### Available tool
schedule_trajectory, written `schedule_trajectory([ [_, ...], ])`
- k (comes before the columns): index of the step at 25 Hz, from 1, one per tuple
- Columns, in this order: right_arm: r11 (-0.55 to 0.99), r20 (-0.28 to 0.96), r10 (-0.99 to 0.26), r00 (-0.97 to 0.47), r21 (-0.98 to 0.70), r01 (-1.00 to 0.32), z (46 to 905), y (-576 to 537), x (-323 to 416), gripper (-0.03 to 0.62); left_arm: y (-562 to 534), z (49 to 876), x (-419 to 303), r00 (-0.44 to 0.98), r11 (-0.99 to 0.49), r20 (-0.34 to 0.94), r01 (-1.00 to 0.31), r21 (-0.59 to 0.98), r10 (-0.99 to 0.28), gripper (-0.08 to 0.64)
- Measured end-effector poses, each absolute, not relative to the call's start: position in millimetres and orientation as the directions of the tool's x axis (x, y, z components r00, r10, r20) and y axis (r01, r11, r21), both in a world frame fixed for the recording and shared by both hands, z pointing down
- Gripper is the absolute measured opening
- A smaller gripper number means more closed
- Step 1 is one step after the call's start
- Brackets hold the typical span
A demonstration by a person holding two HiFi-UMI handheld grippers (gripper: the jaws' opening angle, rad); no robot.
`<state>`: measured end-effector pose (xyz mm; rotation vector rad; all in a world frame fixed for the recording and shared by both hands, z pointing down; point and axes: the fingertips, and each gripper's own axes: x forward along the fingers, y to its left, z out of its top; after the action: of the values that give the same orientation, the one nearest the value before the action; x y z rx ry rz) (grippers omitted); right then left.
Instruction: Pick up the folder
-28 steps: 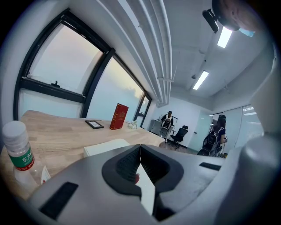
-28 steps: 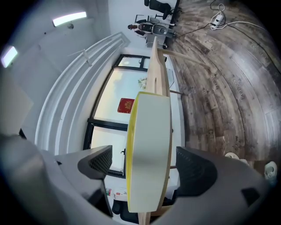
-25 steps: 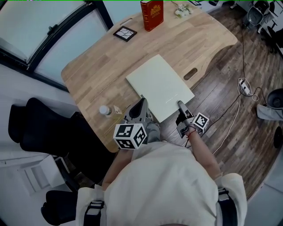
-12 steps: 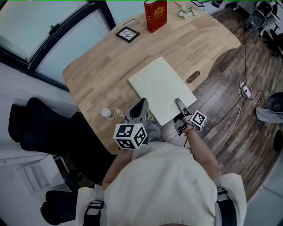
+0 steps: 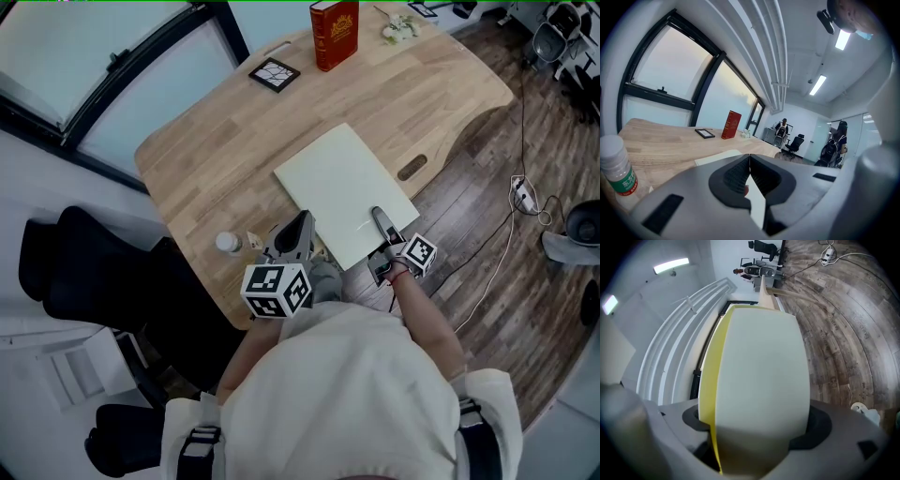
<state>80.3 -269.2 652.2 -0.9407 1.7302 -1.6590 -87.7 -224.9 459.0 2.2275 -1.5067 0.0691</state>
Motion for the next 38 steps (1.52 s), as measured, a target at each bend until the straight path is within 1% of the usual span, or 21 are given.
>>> schedule_trajectory([
  [4,-0.018,0.06,-0.801,-0.595,-0.997,-0.076,652.3,-269.1,79.9,0.443,-225.5,460.6,-90.9,0.396,-0.296,0.289,-0.895,0.335,-0.871,0.02],
  [5,-0.024,0.063,-0.805,-0.591,-0.997,-0.075,653.7,-268.6,81.0,0.4,-225.3,460.4,-91.1,0.396,-0.295,0.289,-0.895,0.335,-0.872,0.021],
  [6,-0.027,0.065,-0.807,-0.587,-0.997,-0.073,654.7,-268.1,81.9,0.342,-225.0,460.1,-91.2,0.395,-0.295,0.288,-0.895,0.334,-0.872,0.02],
  [8,-0.03,0.063,-0.809,-0.585,-0.997,-0.067,654.7,-266.7,82.5,0.319,-223.8,459.5,-91.0,0.395,-0.295,0.288,-0.896,0.332,-0.873,0.021],
  [12,-0.031,0.061,-0.807,-0.587,-0.998,-0.061,652.1,-264.1,82.4,0.296,-219.1,458.5,-91.3,0.393,-0.296,0.29,-0.897,0.328,-0.873,0.02],
  [26,-0.038,0.064,-0.82,-0.568,-0.998,-0.058,644.9,-245.5,95.4,0.278,-200.1,456.7,-84.7,0.406,-0.309,0.29,-0.893,0.327,-0.867,0.02],
  [32,-0.03,0.04,-0.823,-0.566,-0.999,-0.027,639.4,-229.5,104.4,0.276,-186.8,454.7,-78.9,0.411,-0.315,0.289,-0.892,0.325,-0.865,0.02],
  [38,-0.013,0.027,-0.821,-0.57,-1.0,-0.028,632.8,-214.1,109.6,0.276,-172.3,454.8,-73.5,0.416,-0.321,0.289,-0.89,0.325,-0.862,0.02],
])
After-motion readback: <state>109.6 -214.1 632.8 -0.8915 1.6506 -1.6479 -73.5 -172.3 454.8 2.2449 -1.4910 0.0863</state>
